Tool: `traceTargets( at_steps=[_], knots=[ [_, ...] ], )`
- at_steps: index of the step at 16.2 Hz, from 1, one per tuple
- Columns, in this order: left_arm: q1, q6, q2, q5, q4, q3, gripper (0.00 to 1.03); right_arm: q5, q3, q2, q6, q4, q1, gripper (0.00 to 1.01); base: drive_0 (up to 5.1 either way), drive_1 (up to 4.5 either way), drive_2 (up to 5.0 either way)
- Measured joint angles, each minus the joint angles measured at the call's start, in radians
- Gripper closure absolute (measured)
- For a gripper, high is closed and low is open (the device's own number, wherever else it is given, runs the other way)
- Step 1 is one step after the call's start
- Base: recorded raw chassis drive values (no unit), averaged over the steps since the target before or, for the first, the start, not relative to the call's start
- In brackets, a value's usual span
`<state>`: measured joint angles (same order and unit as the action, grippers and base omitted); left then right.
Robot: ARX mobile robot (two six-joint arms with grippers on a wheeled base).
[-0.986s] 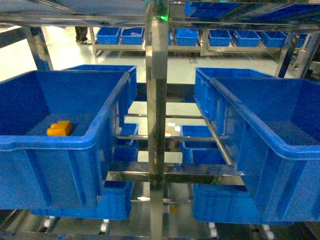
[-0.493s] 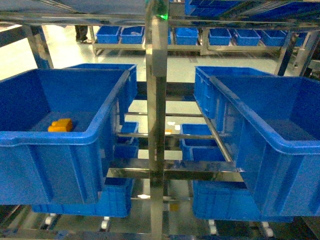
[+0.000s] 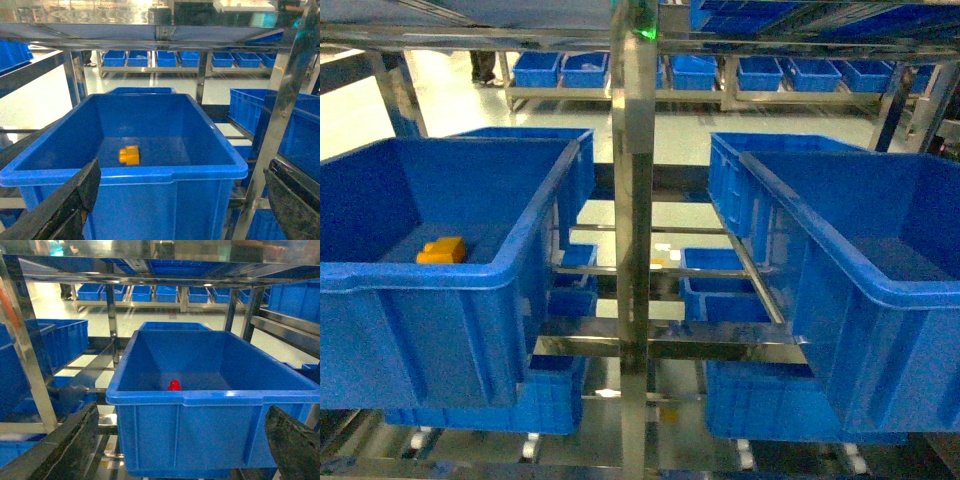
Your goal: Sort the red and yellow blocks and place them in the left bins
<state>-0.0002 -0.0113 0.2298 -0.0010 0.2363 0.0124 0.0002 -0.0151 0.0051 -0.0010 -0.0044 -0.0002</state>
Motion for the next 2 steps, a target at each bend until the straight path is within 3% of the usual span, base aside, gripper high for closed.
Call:
traceTargets(
  at_steps=[2],
  knots=[
    [0.000, 0.000, 0.000, 0.000, 0.000, 0.000, 0.05, 0.000, 0.000, 0.000, 0.000, 0.000, 0.000, 0.03, 0.0, 0.00, 0.0]
  ],
)
